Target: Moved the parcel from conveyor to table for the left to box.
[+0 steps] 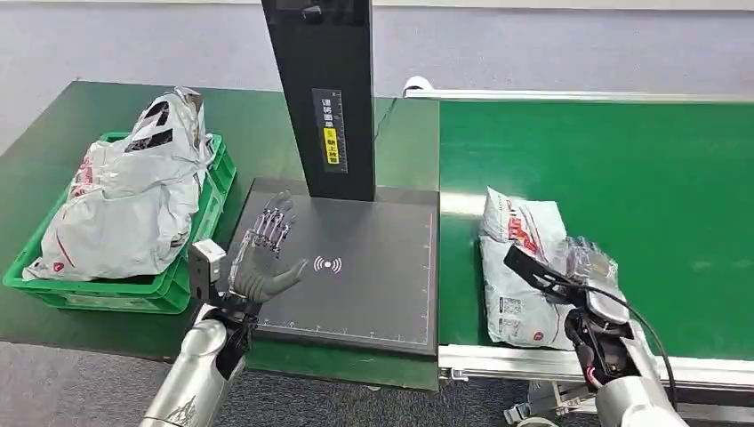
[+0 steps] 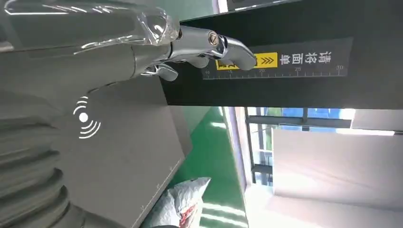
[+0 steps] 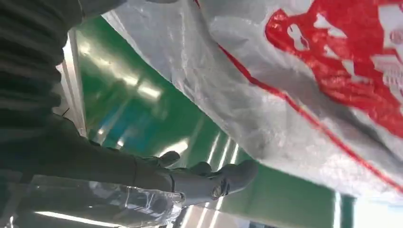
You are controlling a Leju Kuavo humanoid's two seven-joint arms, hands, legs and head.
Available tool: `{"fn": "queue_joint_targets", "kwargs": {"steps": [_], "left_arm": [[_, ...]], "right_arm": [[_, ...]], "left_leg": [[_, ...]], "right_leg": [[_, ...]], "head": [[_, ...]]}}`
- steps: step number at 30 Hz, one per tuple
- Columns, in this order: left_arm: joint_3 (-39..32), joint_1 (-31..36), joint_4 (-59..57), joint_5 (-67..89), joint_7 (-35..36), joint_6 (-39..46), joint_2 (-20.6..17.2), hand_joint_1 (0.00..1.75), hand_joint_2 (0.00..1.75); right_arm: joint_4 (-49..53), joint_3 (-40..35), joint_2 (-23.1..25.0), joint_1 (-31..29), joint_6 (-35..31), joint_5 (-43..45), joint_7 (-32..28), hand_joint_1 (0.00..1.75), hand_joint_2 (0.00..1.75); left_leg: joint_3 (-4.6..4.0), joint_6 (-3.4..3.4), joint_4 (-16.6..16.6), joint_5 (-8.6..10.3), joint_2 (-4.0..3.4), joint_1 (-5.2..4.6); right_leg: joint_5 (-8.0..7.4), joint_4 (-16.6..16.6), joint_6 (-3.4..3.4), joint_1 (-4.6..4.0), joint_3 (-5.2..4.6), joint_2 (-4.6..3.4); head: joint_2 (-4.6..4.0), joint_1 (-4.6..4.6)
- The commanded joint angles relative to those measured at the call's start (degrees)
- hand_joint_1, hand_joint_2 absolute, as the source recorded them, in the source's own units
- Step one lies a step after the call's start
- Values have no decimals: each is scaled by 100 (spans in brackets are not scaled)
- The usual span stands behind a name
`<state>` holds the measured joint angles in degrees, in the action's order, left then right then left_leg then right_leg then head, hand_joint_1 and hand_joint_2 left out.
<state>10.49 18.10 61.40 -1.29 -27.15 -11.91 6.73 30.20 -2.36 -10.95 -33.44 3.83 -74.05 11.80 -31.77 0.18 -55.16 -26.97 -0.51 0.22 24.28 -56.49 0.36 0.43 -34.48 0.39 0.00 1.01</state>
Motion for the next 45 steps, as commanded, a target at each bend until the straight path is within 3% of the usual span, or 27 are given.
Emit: {"fn": "queue_joint_targets", "kwargs": {"steps": [1,2,3,15,16,17,22,24,26,28,29,31,33,34,39,45], "left_arm": [[-52,43,-356,27,-9,64,-115,0,175],[-56,27,-340,28,-9,67,-121,0,175],[-64,-6,-284,28,-9,74,-125,0,175],[-103,-108,-105,97,119,64,-143,0,175],[-146,-14,-237,74,52,40,-216,0,175],[-208,8,-228,13,18,-11,-253,0,175],[-251,-12,-115,30,82,-12,-222,0,175],[-299,-169,55,39,105,25,-221,0,175],[-361,-459,332,93,66,32,-248,0,175],[-456,-767,702,109,-15,73,-258,0,175],[-474,-802,762,110,-18,80,-254,0,175],[-477,-795,781,91,-45,69,-235,0,175],[-453,-718,695,91,-53,80,-214,0,175],[-420,-652,609,84,-59,87,-202,0,175],[-300,-480,426,50,-135,139,-216,0,175],[-294,-493,445,47,-138,147,-224,0,175]], "right_arm": [[-934,-235,0,-479,719,141,-365,0,175],[-929,-234,-8,-499,725,150,-385,82,175],[-925,-247,-7,-507,710,160,-411,175,175],[-935,-390,128,-558,942,380,-668,175,175],[-702,-597,157,-379,1250,805,-1631,175,175],[-495,-768,108,-288,1444,989,-1970,175,175],[-216,-1143,154,-276,1290,932,-1776,175,175],[47,-1255,200,-220,931,1062,-1806,175,175],[622,-1249,268,-72,-253,1286,-1596,175,175],[1534,-782,495,172,-1157,1938,-1622,175,175],[1759,-825,474,216,-1057,1974,-1488,175,175],[2628,-363,644,515,-1694,2825,-1997,175,175],[3099,-215,672,721,-2080,3119,-2257,175,175],[3453,-22,787,898,-2130,3940,-2815,175,175],[4189,-176,887,1324,-2425,4904,-3548,175,175],[4204,-235,890,1321,-2460,4925,-3519,175,175]], "left_leg": [[15,3,5,-3,0,3],[20,4,6,-5,2,4],[15,3,5,-3,0,3],[14,3,3,-4,-12,1],[17,3,4,-6,-7,4],[21,5,7,-6,-7,6],[19,5,4,-6,-14,6],[20,5,5,-5,-18,7],[19,4,5,-6,-26,6],[25,4,9,-10,-39,3],[21,4,9,-10,-46,2],[0,3,3,-6,-38,0],[-2,4,2,-6,-25,2],[4,5,1,-11,-15,3],[-2,3,2,-9,11,4],[-2,5,3,-5,11,3]], "right_leg": [[2,6,-2,-2,16,-5],[4,6,-3,-3,21,-5],[2,5,-2,-2,15,-5],[0,4,-1,0,12,-16],[2,4,-3,-3,17,-13],[2,8,-4,-5,21,-13],[2,4,-4,-6,16,-14],[0,5,-4,-6,15,-17],[-1,6,-3,-5,13,-24],[0,6,-3,-3,15,-37],[-2,4,-3,-1,10,-44],[-2,-6,-2,0,-6,-31],[2,-6,-3,-3,-7,-20],[9,-7,-3,-3,1,-15],[12,-1,1,-4,5,12],[8,-2,0,-2,2,12]], "head": [[0,0],[0,2],[0,2],[0,2],[0,0],[0,2],[0,2],[0,2],[0,0],[0,0],[0,2],[0,2],[0,2],[0,0],[0,2],[0,2]]}}
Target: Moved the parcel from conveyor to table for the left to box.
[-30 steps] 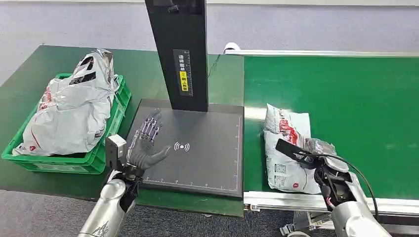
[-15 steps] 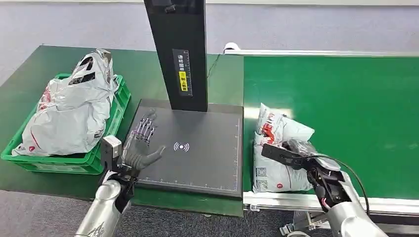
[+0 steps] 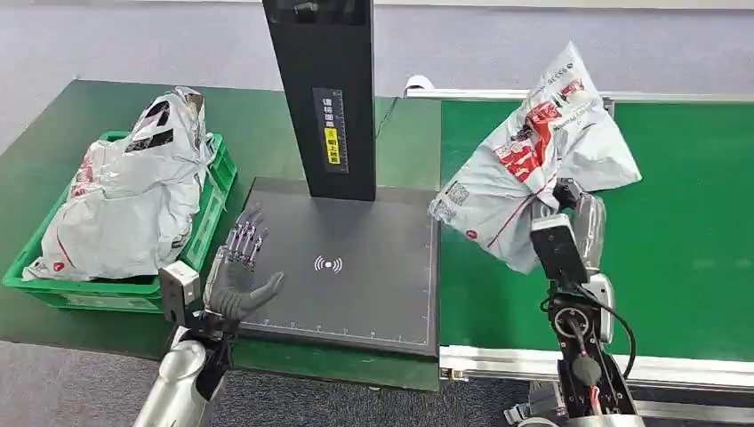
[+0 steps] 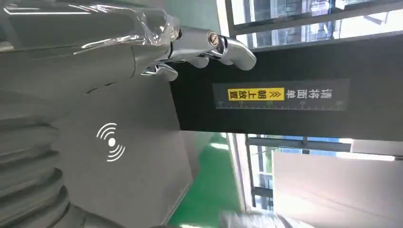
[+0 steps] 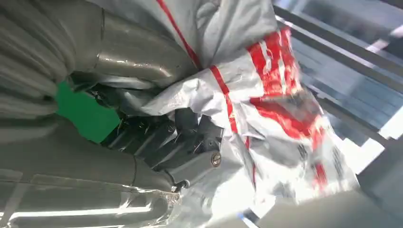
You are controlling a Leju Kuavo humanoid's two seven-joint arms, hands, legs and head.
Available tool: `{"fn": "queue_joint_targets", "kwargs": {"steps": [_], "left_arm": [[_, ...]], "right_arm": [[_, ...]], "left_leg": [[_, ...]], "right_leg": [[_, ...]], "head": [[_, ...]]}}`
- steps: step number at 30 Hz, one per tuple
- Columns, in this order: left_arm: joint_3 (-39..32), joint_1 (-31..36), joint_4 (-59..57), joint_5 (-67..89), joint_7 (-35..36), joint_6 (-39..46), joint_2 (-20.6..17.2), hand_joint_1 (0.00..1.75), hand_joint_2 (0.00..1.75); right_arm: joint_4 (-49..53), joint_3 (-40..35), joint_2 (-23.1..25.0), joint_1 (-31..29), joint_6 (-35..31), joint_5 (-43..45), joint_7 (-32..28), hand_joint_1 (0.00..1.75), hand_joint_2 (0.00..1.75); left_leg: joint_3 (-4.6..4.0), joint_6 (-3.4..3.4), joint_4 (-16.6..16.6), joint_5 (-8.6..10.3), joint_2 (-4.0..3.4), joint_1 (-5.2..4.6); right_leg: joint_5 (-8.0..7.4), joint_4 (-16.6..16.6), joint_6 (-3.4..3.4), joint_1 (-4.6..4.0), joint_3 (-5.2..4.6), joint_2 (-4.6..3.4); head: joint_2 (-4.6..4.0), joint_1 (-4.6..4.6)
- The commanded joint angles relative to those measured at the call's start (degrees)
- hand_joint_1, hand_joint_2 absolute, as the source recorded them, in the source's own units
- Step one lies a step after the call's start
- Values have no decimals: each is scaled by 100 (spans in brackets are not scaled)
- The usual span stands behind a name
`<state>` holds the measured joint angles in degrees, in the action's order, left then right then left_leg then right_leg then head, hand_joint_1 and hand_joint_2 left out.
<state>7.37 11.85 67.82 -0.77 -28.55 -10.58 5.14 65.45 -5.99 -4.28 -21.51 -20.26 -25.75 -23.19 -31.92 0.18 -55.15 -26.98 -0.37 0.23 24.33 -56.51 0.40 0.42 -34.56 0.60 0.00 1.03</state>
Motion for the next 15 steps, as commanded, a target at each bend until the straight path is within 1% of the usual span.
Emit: {"fn": "queue_joint_targets", "kwargs": {"steps": [1,8,10,12,13,15], "left_arm": [[18,132,-198,-5,2,13,-65,0,175],[18,132,-198,-5,2,13,-65,0,175],[44,142,-175,16,-21,44,-80,0,175],[26,179,-159,29,-51,125,-56,0,175],[13,211,-150,46,-71,218,-33,0,175],[6,255,-146,3,-84,289,-28,0,175]], "right_arm": [[680,128,223,128,-51,95,-20,175,175],[680,128,223,128,-51,95,-20,175,175],[842,115,335,181,-111,416,-315,175,175],[963,-94,441,226,-44,430,-328,175,175],[913,-322,473,210,81,359,-208,175,175],[542,-694,526,83,345,271,16,175,175]], "left_leg": [[6,3,1,-1,1,1],[12,1,1,-4,-4,1],[17,2,2,-5,0,2],[18,3,-1,-9,-3,3],[11,3,0,-5,-5,2],[15,4,0,-7,-12,4]], "right_leg": [[1,0,-2,0,4,-4],[3,1,-2,-1,9,-9],[5,2,-2,-1,15,-8],[8,-1,-3,-2,14,-11],[4,-2,-3,-1,6,-11],[3,-1,-4,-3,8,-19]], "head": [[0,0],[0,0],[0,0],[0,0],[0,-2],[0,-2]]}}
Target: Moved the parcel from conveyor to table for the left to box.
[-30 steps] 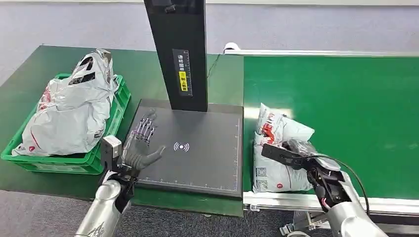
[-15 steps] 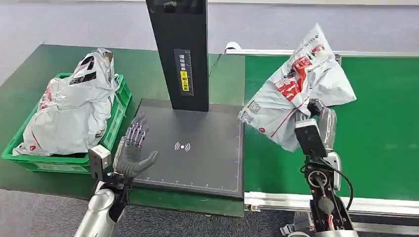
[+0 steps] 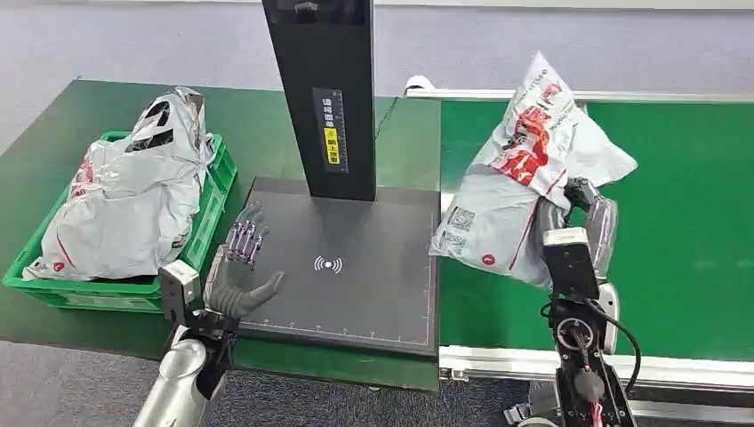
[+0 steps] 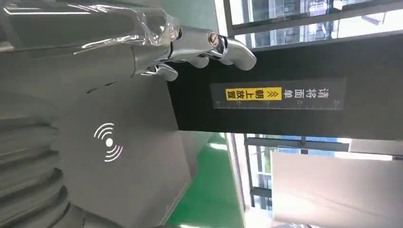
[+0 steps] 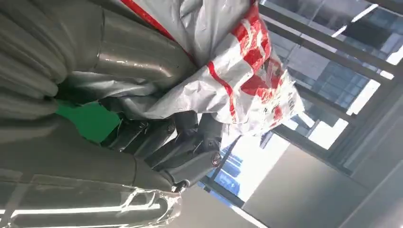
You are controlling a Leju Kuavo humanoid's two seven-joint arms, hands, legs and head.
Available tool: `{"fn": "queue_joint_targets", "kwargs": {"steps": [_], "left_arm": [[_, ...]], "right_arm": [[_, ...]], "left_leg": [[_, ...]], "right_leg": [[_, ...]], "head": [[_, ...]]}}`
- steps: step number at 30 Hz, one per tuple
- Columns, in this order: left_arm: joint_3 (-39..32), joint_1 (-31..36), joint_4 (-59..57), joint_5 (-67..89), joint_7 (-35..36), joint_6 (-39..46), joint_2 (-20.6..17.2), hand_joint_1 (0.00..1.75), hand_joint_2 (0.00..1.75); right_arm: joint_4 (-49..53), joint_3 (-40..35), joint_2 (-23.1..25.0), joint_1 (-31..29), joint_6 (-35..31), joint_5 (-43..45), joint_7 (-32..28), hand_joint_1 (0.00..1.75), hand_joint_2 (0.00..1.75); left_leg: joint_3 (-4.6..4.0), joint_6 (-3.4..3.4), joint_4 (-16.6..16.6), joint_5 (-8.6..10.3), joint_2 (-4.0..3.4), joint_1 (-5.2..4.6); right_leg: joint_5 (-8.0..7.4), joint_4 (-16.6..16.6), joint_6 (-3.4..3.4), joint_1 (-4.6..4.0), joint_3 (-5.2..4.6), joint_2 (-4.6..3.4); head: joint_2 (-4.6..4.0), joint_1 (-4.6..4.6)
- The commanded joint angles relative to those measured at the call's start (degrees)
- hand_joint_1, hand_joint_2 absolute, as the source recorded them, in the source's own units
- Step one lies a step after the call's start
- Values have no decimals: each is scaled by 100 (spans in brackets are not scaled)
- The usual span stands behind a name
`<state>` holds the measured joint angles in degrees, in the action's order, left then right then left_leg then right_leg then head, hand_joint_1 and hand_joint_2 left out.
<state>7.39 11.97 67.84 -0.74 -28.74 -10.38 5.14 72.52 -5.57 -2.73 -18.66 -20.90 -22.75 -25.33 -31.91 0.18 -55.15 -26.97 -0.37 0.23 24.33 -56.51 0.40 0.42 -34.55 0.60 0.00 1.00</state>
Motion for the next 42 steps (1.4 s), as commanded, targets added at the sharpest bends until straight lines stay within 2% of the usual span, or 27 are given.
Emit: {"fn": "queue_joint_targets", "kwargs": {"steps": [1,2,4,7,10,15,21,23,24,27,34,35,36,37,38,39,42], "left_arm": [[14,262,-156,-13,-75,316,-40,0,175],[14,274,-162,-34,-84,335,-47,0,175],[36,349,-241,-158,-102,309,-51,0,175],[102,479,-410,-278,-104,277,-43,0,175],[174,574,-500,-315,-119,322,-17,0,175],[208,528,-410,-286,-127,442,-3,0,175],[226,524,-449,-351,-89,429,-60,0,175],[248,582,-512,-365,-103,400,-55,0,175],[294,641,-601,-409,-109,294,-55,0,175],[348,745,-837,-434,-127,225,-39,0,175],[301,671,-771,-422,-184,260,-63,0,175],[294,646,-734,-393,-183,273,-64,0,175],[293,634,-721,-367,-178,284,-66,0,175],[301,617,-702,-346,-177,292,-76,0,175],[293,556,-620,-277,-164,333,-82,0,175],[301,512,-564,-188,-138,355,-102,0,175],[556,464,-450,310,-114,486,-250,0,175]], "right_arm": [[-574,-970,335,-352,639,-138,477,175,175],[-894,-1058,373,-462,794,-75,541,175,175],[-2049,-1148,496,-896,1676,668,725,175,175],[-3445,-1227,681,-1470,2219,1136,697,175,175],[-4111,-1494,869,-1735,2407,1069,712,175,175],[-4431,-1762,1164,-1769,2705,1012,815,175,175],[-4624,-1942,1128,-1881,2794,995,880,175,175],[-4684,-1940,1073,-1882,3384,1192,863,175,175],[-4727,-1924,1032,-1865,3926,1388,832,175,175],[-4745,-1943,942,-1783,4554,1605,620,175,175],[-4621,-1947,867,-1730,4633,1702,540,175,175],[-4574,-1932,855,-1716,4537,1716,581,82,175],[-4562,-1923,849,-1715,4452,1716,597,82,175],[-4551,-1916,833,-1720,4414,1717,603,14,175],[-4484,-1912,836,-1701,4059,1624,615,0,175],[-4416,-1913,833,-1686,3733,1521,611,0,175],[-4251,-1965,799,-1643,3363,1336,539,0,175]], "left_leg": [[12,5,0,-8,-21,4],[10,4,1,-5,-21,5],[16,4,4,-4,-29,5],[23,3,6,-2,-35,8],[16,-1,4,5,-19,4],[15,-4,6,6,-19,4],[4,-4,3,7,-10,2],[7,-3,3,6,-8,3],[10,-3,2,6,-3,4],[13,-2,6,9,9,5],[17,-2,5,4,4,4],[10,-3,3,6,2,3],[17,-3,2,3,1,3],[8,-3,4,7,1,1],[16,-2,5,5,4,3],[9,-2,2,7,1,3],[8,-2,4,7,-3,1]], "right_leg": [[0,0,-4,-4,6,-26],[-3,3,-3,-5,5,-25],[-6,4,-3,-5,8,-33],[-11,8,-3,-8,15,-41],[-8,4,-2,-4,11,-25],[-3,1,-5,-4,11,-21],[-2,0,-4,-3,1,-13],[-2,1,-3,-4,4,-10],[-1,1,-3,-5,9,-7],[0,6,-3,-6,15,5],[3,5,-4,-4,15,-2],[1,3,-3,-3,8,-1],[3,3,-3,-4,14,-4],[0,2,-3,-2,5,-1],[2,5,-4,-4,14,-1],[-1,3,-4,-4,8,-3],[-1,1,-4,-2,4,-6]], "head": [[0,2],[0,0],[0,2],[0,2],[0,0],[0,0],[0,2],[0,0],[0,0],[0,0],[0,2],[0,0],[0,2],[0,0],[0,0],[0,0],[0,0]]}}
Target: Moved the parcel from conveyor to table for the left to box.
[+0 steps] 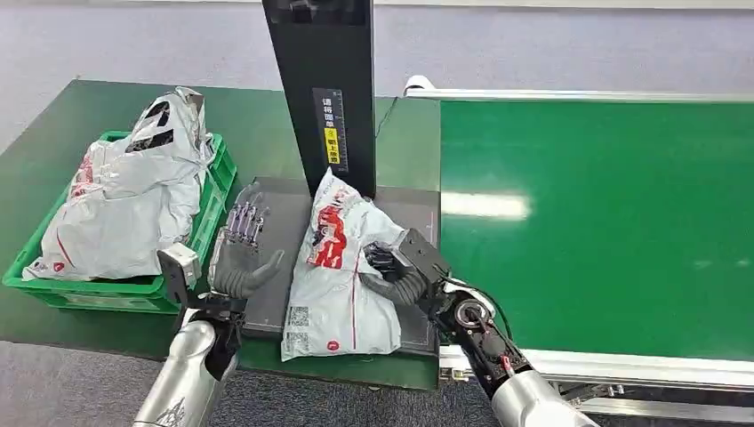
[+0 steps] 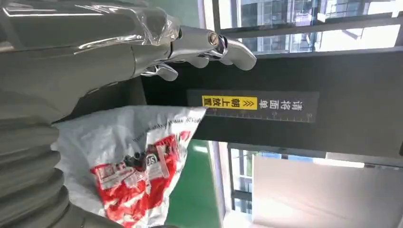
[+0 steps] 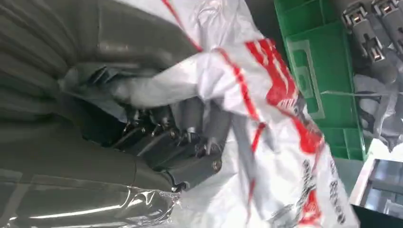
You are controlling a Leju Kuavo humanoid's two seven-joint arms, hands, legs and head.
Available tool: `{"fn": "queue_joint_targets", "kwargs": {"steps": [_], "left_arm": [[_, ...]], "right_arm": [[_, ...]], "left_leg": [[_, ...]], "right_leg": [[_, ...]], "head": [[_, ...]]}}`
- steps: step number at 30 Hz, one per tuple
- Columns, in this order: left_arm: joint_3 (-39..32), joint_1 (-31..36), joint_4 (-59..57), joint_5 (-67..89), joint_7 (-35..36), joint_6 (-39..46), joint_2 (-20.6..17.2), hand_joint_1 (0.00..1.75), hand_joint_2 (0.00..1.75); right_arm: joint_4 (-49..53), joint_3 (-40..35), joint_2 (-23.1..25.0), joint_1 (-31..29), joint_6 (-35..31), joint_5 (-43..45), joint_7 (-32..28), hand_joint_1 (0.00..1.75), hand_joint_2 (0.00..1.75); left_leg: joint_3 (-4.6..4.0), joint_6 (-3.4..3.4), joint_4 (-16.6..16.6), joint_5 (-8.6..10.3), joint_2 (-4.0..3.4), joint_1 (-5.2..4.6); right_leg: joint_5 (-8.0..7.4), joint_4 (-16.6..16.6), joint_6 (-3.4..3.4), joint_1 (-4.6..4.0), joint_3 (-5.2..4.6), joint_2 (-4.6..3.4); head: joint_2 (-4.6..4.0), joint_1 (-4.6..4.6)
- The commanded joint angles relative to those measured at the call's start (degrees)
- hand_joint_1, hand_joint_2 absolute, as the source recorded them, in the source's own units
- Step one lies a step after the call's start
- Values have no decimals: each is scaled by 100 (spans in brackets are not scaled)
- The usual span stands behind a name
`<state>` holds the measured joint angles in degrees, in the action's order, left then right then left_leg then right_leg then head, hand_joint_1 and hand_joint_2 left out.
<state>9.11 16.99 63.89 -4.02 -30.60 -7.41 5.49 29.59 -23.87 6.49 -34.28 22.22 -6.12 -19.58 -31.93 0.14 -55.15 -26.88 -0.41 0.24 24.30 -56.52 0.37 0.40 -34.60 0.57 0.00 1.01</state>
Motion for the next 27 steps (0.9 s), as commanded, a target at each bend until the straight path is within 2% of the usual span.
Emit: {"fn": "queue_joint_targets", "kwargs": {"steps": [1,3,10,12,13,14,16,18,19,20,21,24,27], "left_arm": [[604,-34,-2,1108,97,347,-385,0,175],[1057,-35,103,1834,11,152,-505,0,175],[1594,-93,372,3022,183,534,-399,0,175],[2171,10,250,4039,606,632,-528,0,175],[2212,-12,213,4085,614,664,-488,0,175],[2496,83,-22,4911,1003,1015,-473,0,175],[2547,99,-113,5014,1089,1052,-424,0,175],[2573,208,-495,5497,1740,1301,-276,0,175],[2563,221,-532,5498,1741,1290,-263,0,175],[2621,335,-806,6203,2733,1396,-249,0,175],[2556,380,-1044,6530,3138,1310,-190,0,175],[2361,414,-1575,6962,3458,1172,-81,0,175],[2129,301,-1719,7058,3438,1183,-29,0,175]], "right_arm": [[124,-150,-143,-46,-1018,-377,-70,0,175],[188,-107,-166,-3,-938,-348,-235,0,175],[230,67,-197,58,-1005,-300,-469,0,175],[216,121,-177,12,-897,-251,-504,0,175],[212,126,-172,-3,-892,-250,-497,0,175],[166,201,-153,-22,-893,-201,-460,0,175],[164,226,-150,-16,-895,-187,-459,0,175],[247,301,-148,81,-973,-195,-433,0,175],[270,305,-152,106,-974,-198,-436,0,175],[358,377,-141,195,-1033,-198,-412,0,175],[407,421,-128,248,-1053,-213,-421,0,175],[421,448,-64,276,-1039,-296,-402,0,175],[395,450,-16,270,-1053,-360,-383,0,175]], "left_leg": [[6,2,3,-1,2,1],[11,2,3,-3,3,1],[15,0,-1,-8,10,3],[14,1,3,-4,10,1],[9,1,1,-3,13,0],[12,2,1,-4,13,1],[16,2,7,-1,16,-1],[11,1,2,-2,14,0],[10,0,4,-1,14,-1],[16,1,6,-2,16,2],[13,1,6,-1,14,0],[24,1,11,-1,16,1],[22,0,9,-2,-2,-2]], "right_leg": [[1,2,-1,0,6,-3],[4,2,-1,-1,10,-2],[9,2,1,-2,18,2],[6,3,-1,-1,17,3],[5,1,-1,1,13,6],[6,2,-1,0,15,5],[4,6,-1,2,19,8],[5,3,-1,1,13,6],[4,4,-1,2,13,8],[5,7,-1,-1,20,8],[4,7,-1,1,15,8],[4,11,-1,1,25,9],[0,7,0,3,22,-8]], "head": [[0,0],[0,0],[0,0],[0,0],[0,2],[0,0],[0,2],[0,2],[0,0],[0,2],[0,0],[0,0],[0,0]]}}
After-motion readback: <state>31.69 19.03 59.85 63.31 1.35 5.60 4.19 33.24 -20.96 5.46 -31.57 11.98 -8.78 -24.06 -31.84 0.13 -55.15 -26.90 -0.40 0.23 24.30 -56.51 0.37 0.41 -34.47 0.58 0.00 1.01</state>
